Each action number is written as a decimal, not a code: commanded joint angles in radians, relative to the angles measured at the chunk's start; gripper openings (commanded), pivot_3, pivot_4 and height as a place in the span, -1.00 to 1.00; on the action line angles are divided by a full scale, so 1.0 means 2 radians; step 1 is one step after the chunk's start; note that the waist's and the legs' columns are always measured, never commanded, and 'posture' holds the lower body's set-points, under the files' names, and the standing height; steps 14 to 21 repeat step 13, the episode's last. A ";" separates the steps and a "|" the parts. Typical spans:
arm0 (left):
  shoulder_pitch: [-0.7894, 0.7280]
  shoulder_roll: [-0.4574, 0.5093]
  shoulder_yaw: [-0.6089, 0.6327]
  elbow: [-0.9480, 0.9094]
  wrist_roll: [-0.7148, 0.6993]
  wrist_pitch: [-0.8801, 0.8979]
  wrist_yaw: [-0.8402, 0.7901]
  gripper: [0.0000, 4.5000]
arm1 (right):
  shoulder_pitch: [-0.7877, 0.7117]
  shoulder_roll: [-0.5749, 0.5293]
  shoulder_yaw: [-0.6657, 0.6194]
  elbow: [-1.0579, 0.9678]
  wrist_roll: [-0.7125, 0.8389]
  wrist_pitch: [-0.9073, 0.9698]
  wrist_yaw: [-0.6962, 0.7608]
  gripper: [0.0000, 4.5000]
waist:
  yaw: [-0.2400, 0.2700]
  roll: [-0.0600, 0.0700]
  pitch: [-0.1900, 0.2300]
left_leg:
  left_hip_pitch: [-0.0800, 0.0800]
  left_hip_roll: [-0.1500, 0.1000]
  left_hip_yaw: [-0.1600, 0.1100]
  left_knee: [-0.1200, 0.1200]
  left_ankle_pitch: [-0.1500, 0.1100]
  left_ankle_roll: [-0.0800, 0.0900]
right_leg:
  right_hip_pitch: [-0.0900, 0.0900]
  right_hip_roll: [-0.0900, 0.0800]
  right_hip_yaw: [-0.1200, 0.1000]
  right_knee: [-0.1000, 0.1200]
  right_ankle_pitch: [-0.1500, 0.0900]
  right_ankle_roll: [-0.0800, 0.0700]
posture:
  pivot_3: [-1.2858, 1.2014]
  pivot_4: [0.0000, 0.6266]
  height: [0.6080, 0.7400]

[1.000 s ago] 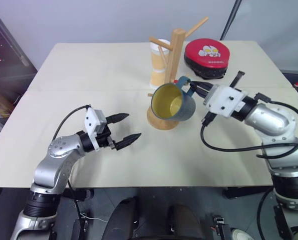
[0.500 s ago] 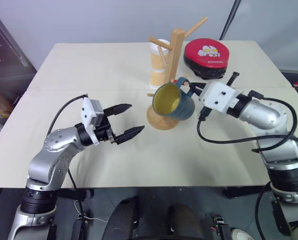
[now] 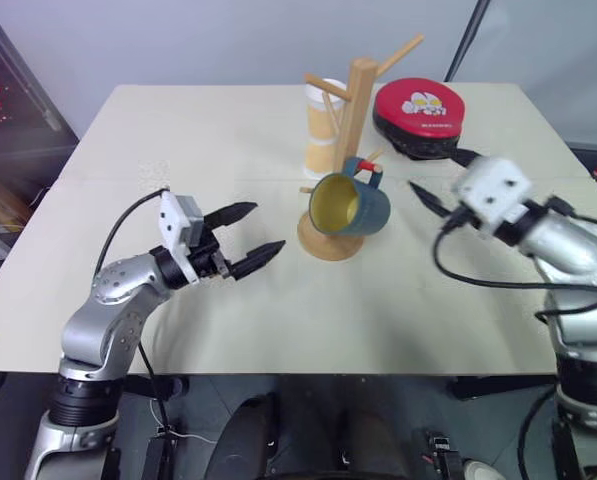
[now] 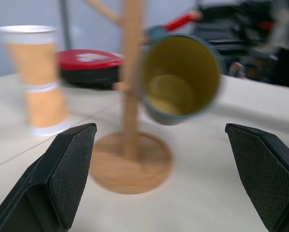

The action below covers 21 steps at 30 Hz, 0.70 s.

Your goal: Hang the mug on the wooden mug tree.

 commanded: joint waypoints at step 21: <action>0.068 -0.054 0.044 0.088 0.108 -0.096 0.142 1.00 | 0.096 0.146 -0.025 0.121 0.108 -0.065 -0.031 0.27 | -0.003 0.000 0.000 | 0.001 0.000 0.000 0.000 0.000 0.000 | 0.000 0.000 0.001 0.001 0.000 0.000 | 0.03 -0.52 1.00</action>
